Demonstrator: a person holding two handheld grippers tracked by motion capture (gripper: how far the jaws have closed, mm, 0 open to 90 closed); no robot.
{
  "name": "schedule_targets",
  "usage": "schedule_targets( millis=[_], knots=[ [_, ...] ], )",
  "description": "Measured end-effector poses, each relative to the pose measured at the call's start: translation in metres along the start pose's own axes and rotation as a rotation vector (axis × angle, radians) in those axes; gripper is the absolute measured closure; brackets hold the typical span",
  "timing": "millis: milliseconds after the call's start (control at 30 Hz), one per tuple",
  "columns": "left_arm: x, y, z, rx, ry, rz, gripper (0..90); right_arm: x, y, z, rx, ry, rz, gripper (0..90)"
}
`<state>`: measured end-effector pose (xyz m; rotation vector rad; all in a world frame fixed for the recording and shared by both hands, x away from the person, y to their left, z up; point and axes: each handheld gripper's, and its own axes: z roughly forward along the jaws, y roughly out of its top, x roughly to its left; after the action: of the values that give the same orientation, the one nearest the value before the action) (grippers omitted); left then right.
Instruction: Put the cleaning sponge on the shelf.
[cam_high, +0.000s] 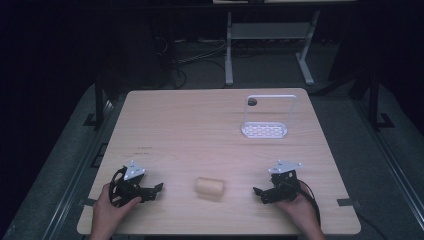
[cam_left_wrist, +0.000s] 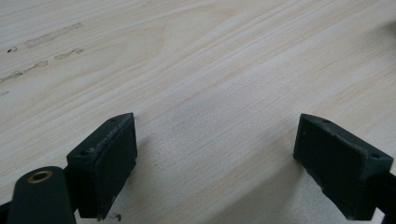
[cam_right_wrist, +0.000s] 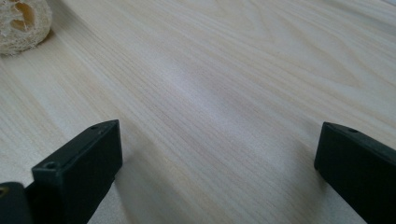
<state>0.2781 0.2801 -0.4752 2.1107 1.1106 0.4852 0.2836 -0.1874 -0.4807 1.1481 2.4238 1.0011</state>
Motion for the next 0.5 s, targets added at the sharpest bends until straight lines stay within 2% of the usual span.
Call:
schedule_targets(
  millis=[433,500],
  knots=[
    [0.0,0.0,0.0,0.0,0.0,0.0,12.8,-0.003,0.009,-0.008,-0.016,0.019,-0.007,0.7],
    [0.0,0.0,0.0,0.0,0.0,0.0,12.8,-0.005,0.013,-0.008,-0.022,0.026,-0.022,0.7]
  ],
)
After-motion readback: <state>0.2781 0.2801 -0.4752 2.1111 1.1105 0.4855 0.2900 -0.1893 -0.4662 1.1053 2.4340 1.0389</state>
